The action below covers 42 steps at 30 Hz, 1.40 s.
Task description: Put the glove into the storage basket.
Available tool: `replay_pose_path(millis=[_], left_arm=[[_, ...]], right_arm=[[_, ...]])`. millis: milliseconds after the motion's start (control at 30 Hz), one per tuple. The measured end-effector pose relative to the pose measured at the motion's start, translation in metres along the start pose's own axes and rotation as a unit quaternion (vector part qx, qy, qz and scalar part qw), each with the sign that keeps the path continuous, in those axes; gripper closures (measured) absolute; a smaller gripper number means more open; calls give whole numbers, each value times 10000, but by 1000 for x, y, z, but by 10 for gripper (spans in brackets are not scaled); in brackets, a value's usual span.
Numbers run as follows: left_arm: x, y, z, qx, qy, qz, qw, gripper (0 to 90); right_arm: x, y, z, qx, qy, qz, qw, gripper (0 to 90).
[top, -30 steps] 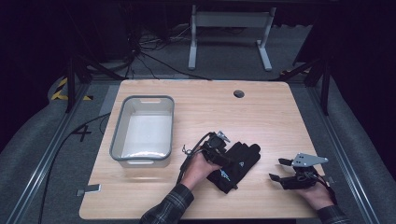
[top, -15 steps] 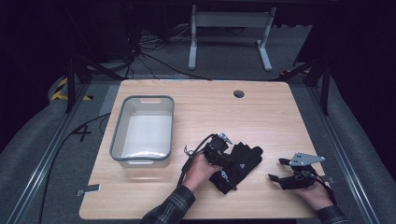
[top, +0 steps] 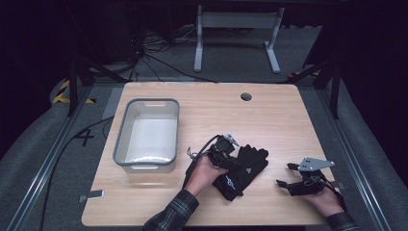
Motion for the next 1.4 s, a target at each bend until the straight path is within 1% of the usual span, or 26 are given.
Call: replay_pose_path(millis=[33, 133, 200, 233, 267, 300, 333, 467, 533, 567, 600, 667, 800, 833, 867, 933, 967, 1000, 1033, 1067, 1100, 1233, 1267, 1300, 1333, 1400], left_arm=[[0, -3, 1, 29, 7, -12, 10000, 767], [0, -12, 6, 76, -81, -70, 9999, 766], [0, -18, 11, 78, -199, -133, 9997, 766], [0, -21, 12, 85, -233, -119, 9996, 766], [0, -21, 12, 85, -233, -119, 9996, 766], [1, -24, 13, 119, -232, -109, 9996, 766], [3, -31, 15, 169, -241, -159, 9994, 766], [7, -40, 18, 213, -279, -217, 9991, 766], [10, -49, 20, 276, -256, -242, 9990, 766], [12, -56, 23, 294, -277, -284, 9988, 766], [12, -56, 23, 294, -277, -284, 9988, 765], [15, -66, 27, 348, -297, -344, 9984, 765], [18, -80, 32, 415, -278, -374, 9981, 765], [18, -80, 32, 415, -278, -374, 9981, 765], [19, -87, 35, 453, -285, -381, 9978, 765], [20, -93, 38, 507, -281, -385, 9976, 764], [20, -93, 38, 507, -281, -385, 9976, 764], [20, -100, 42, 549, -308, -408, 9972, 765], [20, -100, 42, 549, -308, -408, 9972, 764], [20, -107, 46, 587, -345, -427, 9968, 765], [20, -107, 46, 587, -345, -427, 9968, 765], [19, -121, 55, 727, -421, -456, 9954, 765], [17, -128, 60, 796, -453, -481, 9946, 764], [17, -128, 60, 796, -453, -481, 9946, 764], [14, -135, 65, 871, -500, -516, 9936, 764], [13, -138, 68, 905, -542, -527, 9930, 764]], right_arm=[[0, 0, 0, -1, -5, -1, 10000, 184], [0, 0, 0, 1, -1, 7, 10000, 180], [0, 0, 0, -4, 3, 9, 10000, 177], [0, 0, 0, -5, 5, 9, 10000, 176], [0, 0, 0, -5, 5, 9, 10000, 176], [0, 0, 0, -6, 9, 10, 10000, 175], [0, 0, 0, -7, 9, 11, 10000, 175], [0, 0, 0, -8, 12, 10, 10000, 174], [0, 0, 0, -8, 20, 8, 10000, 173], [0, 0, 0, -9, 13, 2, 10000, 173], [0, 0, 0, -9, 16, 2, 10000, 173], [0, 0, 0, -11, 17, 2, 10000, 173], [0, 0, 0, -7, 27, 4, 10000, 173], [0, 0, 0, -7, 27, 4, 10000, 173], [0, 0, 0, -12, 17, 2, 10000, 173], [0, 0, 0, -8, 25, 6, 10000, 173], [0, 0, 0, -8, 25, 6, 10000, 173], [0, 0, 0, -13, 19, 3, 10000, 173], [0, 0, 0, -11, 23, 5, 10000, 173], [0, 0, 0, -11, 23, 6, 10000, 173], [0, 0, 0, -11, 23, 6, 10000, 173], [0, 0, 0, -11, 24, 6, 10000, 173], [0, 0, 0, -12, 25, 6, 10000, 173], [0, 0, 0, -12, 25, 6, 10000, 173], [0, 0, 0, -14, 18, 3, 10000, 173], [0, 0, 0, -11, 25, 4, 10000, 173]])
Point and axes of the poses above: each handheld gripper's, and its own axes: y roughly forward along the jaws, x roughly out of its top, z roughly to its left, the point moved 2 cm from there along y, roughly forward along the jaws, and after that the axes turned 13 degrees about x, right-handed, at the moved point
